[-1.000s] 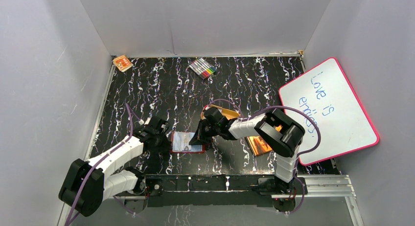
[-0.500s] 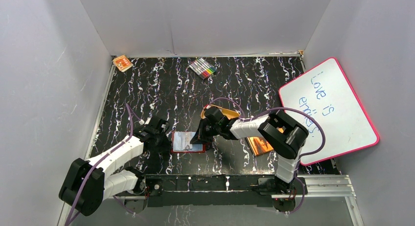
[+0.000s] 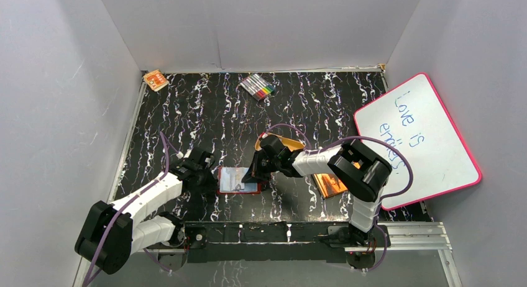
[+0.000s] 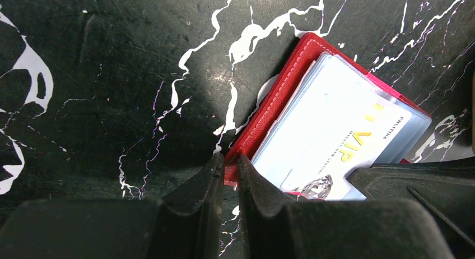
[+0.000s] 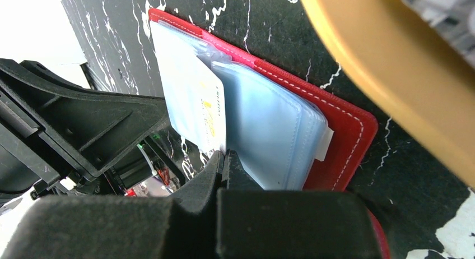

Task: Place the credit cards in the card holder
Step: Insert the credit card into the card holder.

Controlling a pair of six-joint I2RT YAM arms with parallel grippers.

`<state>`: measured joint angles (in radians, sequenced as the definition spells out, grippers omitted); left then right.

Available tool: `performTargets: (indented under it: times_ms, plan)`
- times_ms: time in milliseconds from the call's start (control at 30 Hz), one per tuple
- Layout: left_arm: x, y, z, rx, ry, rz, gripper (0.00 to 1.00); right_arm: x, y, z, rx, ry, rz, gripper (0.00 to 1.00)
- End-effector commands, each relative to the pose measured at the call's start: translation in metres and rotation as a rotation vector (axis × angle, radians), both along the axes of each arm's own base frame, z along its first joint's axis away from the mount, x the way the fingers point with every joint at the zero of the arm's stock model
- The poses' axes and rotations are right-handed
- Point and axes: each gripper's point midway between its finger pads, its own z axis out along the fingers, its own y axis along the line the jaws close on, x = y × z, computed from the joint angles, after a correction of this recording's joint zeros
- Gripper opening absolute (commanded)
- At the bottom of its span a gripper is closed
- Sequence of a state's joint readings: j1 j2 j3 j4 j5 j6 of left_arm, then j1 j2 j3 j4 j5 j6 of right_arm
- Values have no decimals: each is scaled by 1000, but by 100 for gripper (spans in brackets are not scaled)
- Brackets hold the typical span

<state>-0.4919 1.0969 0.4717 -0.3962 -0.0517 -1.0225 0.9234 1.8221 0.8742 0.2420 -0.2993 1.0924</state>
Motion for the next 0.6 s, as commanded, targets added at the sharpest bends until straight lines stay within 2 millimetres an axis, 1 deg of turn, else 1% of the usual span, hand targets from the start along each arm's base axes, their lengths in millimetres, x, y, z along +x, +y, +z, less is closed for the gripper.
performTargets:
  times_ms: [0, 200, 567]
  plan:
    - [-29, 11, -21, 40, 116, -10, 14, 1, 4, -4, -3, -14, 18, 0]
    - [-31, 9, -22, 26, 120, -10, 14, -1, 9, -7, 4, -2, 31, 0]
    - [-32, 7, -23, 16, 124, -10, 14, -3, 20, -6, 25, 3, 53, 0]
